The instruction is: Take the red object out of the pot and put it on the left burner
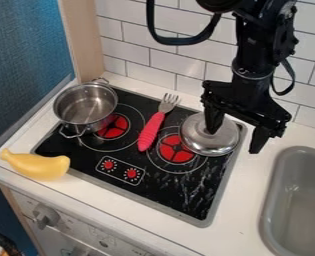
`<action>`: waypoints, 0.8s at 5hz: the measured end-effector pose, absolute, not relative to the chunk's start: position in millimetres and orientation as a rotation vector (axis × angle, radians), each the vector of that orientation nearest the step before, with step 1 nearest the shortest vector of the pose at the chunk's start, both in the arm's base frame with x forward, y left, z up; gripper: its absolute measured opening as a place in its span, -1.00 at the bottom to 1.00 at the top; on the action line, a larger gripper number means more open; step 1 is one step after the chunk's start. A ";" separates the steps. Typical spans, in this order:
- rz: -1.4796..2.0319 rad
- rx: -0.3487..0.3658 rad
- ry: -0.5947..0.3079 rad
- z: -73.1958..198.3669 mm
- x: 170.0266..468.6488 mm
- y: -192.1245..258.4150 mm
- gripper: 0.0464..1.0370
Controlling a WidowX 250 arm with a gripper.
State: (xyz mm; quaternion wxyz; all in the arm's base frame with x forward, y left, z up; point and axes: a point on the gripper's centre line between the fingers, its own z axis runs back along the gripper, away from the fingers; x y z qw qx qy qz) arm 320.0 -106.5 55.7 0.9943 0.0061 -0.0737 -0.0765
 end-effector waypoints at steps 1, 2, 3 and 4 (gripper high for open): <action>-0.155 0.024 -0.110 44.1 316.8 -105.1 0.93; -0.126 0.058 -0.073 43.1 315.2 -86.1 0.93; -0.048 0.069 -0.060 47.5 313.0 -56.4 0.93; 0.044 0.023 -0.065 50.5 316.6 -14.0 0.93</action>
